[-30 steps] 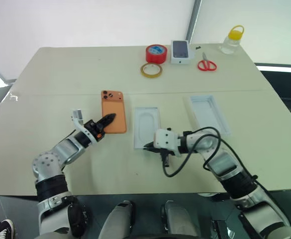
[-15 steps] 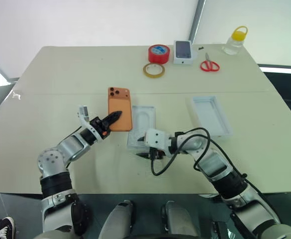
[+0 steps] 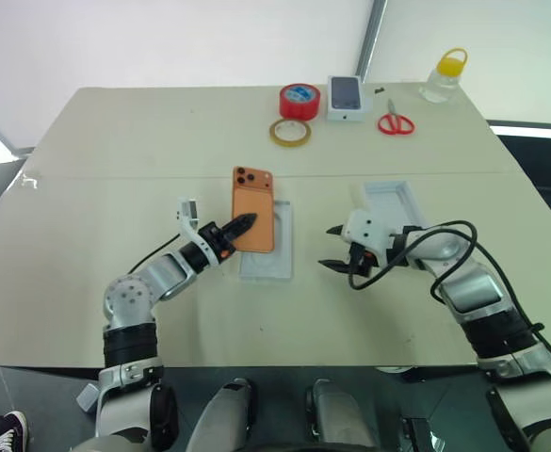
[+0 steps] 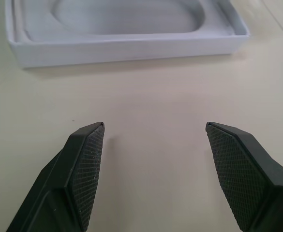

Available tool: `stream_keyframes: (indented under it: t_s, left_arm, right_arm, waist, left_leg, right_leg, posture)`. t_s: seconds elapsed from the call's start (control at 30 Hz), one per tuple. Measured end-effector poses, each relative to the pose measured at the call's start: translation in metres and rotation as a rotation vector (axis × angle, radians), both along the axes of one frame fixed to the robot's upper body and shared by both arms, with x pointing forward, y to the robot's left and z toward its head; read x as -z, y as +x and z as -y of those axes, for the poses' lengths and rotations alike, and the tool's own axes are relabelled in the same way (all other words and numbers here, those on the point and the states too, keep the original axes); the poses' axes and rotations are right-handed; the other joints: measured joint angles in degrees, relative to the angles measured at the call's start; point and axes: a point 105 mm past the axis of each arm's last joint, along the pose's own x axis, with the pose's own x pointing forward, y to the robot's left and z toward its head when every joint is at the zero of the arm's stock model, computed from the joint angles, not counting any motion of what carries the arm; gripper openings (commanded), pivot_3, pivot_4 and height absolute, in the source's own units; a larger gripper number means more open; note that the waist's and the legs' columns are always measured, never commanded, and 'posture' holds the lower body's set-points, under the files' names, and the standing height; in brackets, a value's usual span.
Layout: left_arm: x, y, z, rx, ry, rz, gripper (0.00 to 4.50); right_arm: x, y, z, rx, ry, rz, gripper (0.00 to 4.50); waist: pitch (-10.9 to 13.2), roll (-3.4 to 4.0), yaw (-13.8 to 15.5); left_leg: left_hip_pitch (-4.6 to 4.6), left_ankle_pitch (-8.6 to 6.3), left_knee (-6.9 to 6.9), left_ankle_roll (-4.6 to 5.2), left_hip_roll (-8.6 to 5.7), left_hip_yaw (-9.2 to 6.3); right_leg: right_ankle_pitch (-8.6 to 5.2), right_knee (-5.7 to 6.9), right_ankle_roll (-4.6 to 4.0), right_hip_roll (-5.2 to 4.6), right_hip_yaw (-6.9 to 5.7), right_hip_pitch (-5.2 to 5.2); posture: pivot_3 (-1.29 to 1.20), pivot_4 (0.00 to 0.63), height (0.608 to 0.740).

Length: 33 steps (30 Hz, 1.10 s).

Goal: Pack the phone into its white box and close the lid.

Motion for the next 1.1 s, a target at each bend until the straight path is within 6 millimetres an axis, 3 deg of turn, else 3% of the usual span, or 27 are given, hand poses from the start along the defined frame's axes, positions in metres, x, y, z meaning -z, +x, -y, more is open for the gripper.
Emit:
stream_keyframes:
  t_s: [0.1,0.2,0.4,0.67,0.87,1.07,1.1]
  left_arm:
    - [0.002,0.001,0.001,0.003,0.007,-0.01,0.41]
    - [0.006,0.0,0.001,0.015,0.009,-0.031,1.3]
    - [0.003,-0.003,0.004,0.05,0.004,-0.031,4.23]
    - [-0.001,-0.004,0.001,0.067,0.034,-0.027,4.23]
    - [-0.017,-0.013,-0.007,0.081,0.1,0.047,4.23]
    - [-0.015,-0.019,-0.013,0.082,0.142,0.046,4.23]
    - [-0.017,-0.019,-0.015,0.079,0.159,0.057,4.0]
  right_arm:
    - [-0.004,0.002,-0.004,-0.009,0.011,0.025,3.49]
    - [-0.004,0.003,-0.004,-0.002,0.016,0.037,3.53]
    - [0.0,0.008,0.001,0.024,0.009,0.041,3.53]
    - [-0.005,0.012,-0.001,0.021,0.018,0.065,3.53]
    - [-0.004,0.015,0.001,0.03,0.017,0.072,3.53]
    - [-0.004,0.017,0.001,0.034,0.015,0.078,3.53]
    - [-0.004,0.018,0.001,0.035,0.017,0.08,3.53]
  waist:
    - [0.0,0.0,0.22]
    - [0.01,-0.02,0.31]
    - [0.02,-0.03,0.25]
    - [0.02,-0.03,0.19]
    - [0.02,-0.03,0.16]
    - [0.02,-0.03,0.12]
    - [0.02,-0.02,0.11]
  left_leg:
    - [0.0,0.0,0.02,0.0,-0.01,0.0]
    - [-0.01,0.0,0.04,0.0,-0.01,0.0]
    - [0.0,0.0,0.04,0.0,-0.01,0.0]
    - [0.0,0.0,0.07,0.0,-0.01,0.0]
    - [0.0,0.0,0.07,0.0,-0.01,0.0]
    - [0.0,0.0,0.08,0.0,0.0,0.0]
    - [0.0,0.0,0.08,0.0,0.0,0.0]
  right_leg:
    - [0.0,-0.01,0.0,0.0,0.0,0.02]
    - [0.0,-0.01,0.0,-0.01,-0.01,0.02]
    - [0.0,-0.01,0.0,-0.01,-0.01,0.03]
    - [0.0,0.0,0.0,0.0,-0.01,0.04]
    - [0.0,0.0,0.0,0.0,0.0,0.03]
    - [0.0,0.0,0.0,0.0,0.0,0.03]
    - [0.0,0.01,0.0,0.0,0.0,0.03]
  posture:
    - [0.0,0.15,0.74]
    - [0.0,0.15,0.74]
    - [0.0,0.15,0.74]
    - [0.0,0.15,0.74]
    - [0.0,0.15,0.74]
    - [0.0,0.15,0.74]
    - [0.0,0.15,0.74]
